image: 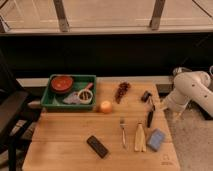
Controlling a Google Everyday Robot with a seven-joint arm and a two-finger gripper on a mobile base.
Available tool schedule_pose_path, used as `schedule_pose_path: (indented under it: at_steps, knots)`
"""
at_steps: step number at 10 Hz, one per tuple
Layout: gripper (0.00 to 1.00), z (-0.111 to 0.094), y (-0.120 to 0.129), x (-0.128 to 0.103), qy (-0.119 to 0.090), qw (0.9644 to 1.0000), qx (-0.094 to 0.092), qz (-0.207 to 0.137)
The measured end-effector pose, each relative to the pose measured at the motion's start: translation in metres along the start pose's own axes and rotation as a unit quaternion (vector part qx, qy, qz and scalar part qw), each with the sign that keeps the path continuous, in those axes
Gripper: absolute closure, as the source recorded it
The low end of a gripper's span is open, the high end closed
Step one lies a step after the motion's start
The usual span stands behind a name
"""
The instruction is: Place brush in tray
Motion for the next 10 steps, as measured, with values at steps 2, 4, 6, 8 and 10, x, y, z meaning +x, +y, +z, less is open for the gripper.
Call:
schedule_pose_path:
  at_steps: [2, 4, 6, 8, 10]
  knots:
    - [0.39, 0.0, 0.0, 0.0, 0.0, 1.0, 0.0, 0.0]
    - [0.39, -0.001, -0.001, 0.001, 0.001, 1.0, 0.001, -0.006]
    - [0.39, 0.001, -0.017, 0.0, -0.001, 0.9988, 0.01, -0.048]
    - [0.39, 0.015, -0.046, -0.011, -0.004, 0.9942, 0.03, -0.103]
    - [0.39, 0.035, -0.06, -0.014, -0.008, 0.9911, 0.032, -0.129]
